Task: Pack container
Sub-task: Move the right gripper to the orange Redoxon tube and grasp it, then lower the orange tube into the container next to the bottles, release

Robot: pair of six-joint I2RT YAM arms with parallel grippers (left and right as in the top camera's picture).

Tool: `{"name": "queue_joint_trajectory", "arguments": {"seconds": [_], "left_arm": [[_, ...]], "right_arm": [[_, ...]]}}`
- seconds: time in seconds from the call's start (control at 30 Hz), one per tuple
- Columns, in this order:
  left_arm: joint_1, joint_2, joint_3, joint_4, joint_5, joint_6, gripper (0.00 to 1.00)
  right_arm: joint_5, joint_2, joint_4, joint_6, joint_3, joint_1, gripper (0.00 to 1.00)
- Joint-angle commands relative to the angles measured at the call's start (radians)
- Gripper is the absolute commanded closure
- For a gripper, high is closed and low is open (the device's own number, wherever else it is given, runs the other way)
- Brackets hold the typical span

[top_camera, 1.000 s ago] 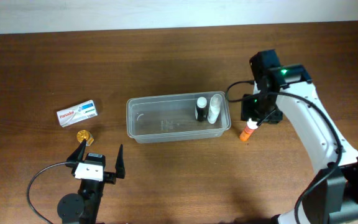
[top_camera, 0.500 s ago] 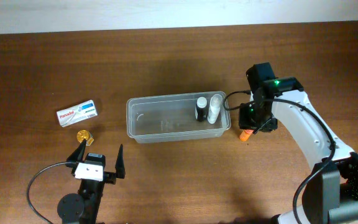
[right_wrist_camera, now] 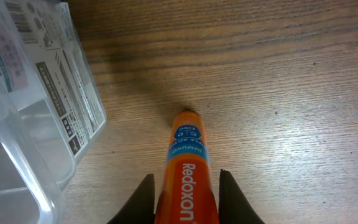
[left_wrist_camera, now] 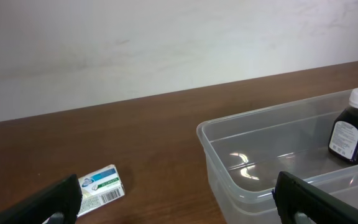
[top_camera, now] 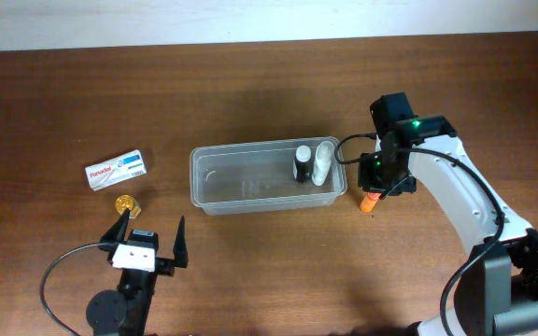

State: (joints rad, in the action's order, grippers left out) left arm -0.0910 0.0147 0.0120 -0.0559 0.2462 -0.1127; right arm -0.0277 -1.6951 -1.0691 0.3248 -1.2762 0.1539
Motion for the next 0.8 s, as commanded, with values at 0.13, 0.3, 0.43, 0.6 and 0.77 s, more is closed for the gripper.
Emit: {"name": "queue_joint_trajectory", "arguments": {"seconds": [0.13, 0.3, 0.43, 0.6, 0.77], "left_arm": [[0.001, -0.009, -0.003, -0.005, -0.006, -0.009, 0.01], [0.001, -0.009, -0.003, -0.005, -0.006, -0.009, 0.01], [0.001, -0.009, -0.003, -0.005, -0.006, -0.009, 0.01], [0.001, -0.009, -0.003, -0.005, -0.006, -0.009, 0.01], [0.001, -0.009, -0.003, -0.005, -0.006, -0.009, 0.01]], "right_arm": [[-0.002, 0.000, -0.042, -0.014, -0.026, -0.005, 0.85], [-0.003, 0.000, -0.095, -0.032, -0.093, -0.004, 0.85], [-0.003, 0.001, -0.163, -0.040, -0.180, -0.003, 0.85], [-0.018, 0.018, -0.263, -0.083, -0.314, 0.004, 0.85], [-0.019, 0.076, -0.327, -0.085, -0.443, 0.044, 0.85]]}}
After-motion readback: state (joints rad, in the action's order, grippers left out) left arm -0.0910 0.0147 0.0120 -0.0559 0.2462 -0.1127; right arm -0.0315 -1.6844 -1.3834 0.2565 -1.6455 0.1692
